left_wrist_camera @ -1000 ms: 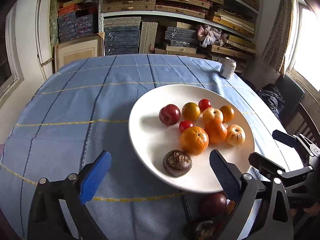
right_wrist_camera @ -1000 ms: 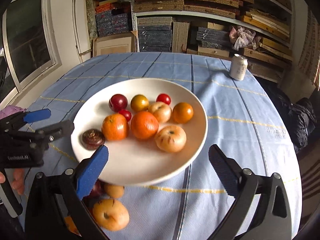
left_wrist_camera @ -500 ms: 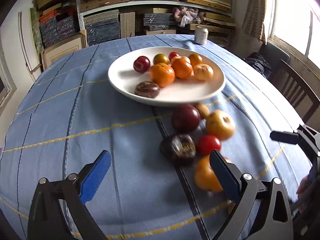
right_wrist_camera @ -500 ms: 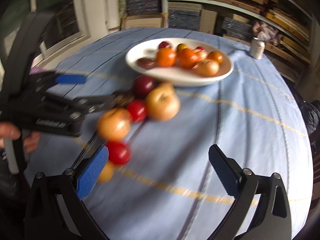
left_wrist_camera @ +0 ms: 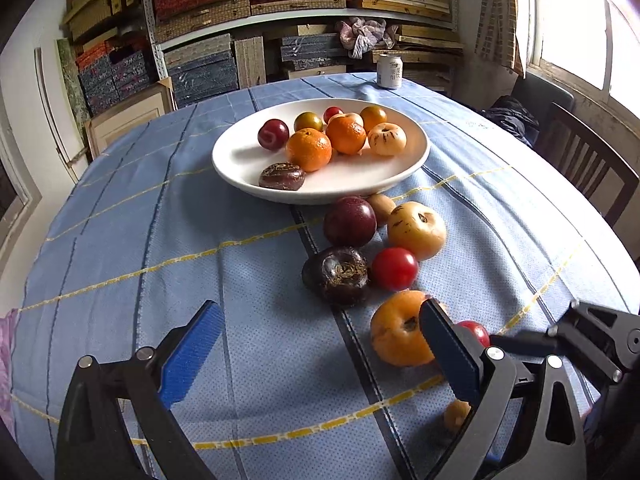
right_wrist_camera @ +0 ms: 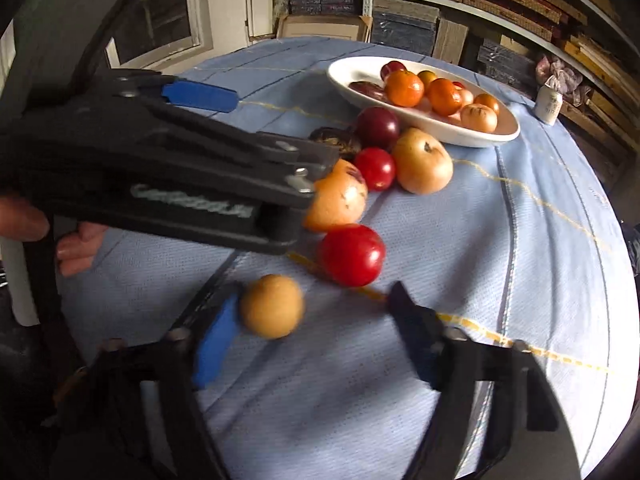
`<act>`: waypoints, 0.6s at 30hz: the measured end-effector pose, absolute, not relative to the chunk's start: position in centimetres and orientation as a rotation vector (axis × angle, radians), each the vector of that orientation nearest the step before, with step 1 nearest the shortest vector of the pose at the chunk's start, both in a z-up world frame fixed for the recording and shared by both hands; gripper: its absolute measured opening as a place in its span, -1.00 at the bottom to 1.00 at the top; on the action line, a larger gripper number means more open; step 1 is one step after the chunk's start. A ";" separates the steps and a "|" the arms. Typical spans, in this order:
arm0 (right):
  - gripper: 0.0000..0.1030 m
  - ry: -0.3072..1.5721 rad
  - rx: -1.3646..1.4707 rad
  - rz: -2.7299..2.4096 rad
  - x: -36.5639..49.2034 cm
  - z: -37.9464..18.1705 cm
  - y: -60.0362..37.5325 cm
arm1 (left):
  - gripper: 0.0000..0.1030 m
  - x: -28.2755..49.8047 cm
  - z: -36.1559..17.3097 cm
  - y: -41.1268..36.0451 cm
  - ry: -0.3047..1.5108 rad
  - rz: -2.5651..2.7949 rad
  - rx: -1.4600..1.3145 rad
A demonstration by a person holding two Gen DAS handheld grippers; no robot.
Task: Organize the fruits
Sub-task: 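Withdraw both open tools back to the fruit pile, then grasp a small brown pear with the right tool while the left tool grasps an orange tomato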
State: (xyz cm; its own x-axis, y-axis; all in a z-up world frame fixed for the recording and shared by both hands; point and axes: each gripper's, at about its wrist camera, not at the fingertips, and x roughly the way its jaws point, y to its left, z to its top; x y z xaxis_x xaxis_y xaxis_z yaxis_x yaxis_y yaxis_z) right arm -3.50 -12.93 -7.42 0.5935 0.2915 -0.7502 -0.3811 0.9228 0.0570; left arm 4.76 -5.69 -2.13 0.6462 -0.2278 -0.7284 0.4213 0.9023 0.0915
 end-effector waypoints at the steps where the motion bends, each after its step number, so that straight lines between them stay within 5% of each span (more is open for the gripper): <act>1: -0.09 0.848 -0.117 0.392 -3.8 -7.3 -12.8 | 0.93 4.6 -2.1 -5.9 0.780 -0.365 0.277; 5: -0.51 0.843 -0.106 0.389 -4.9 -7.2 -13.3 | 0.93 3.6 -2.1 -7.1 0.732 -0.334 0.363; 18: -0.51 0.790 -0.038 0.361 -5.9 -7.0 -16.9 | 0.93 0.7 -2.2 -8.7 0.665 -0.470 0.396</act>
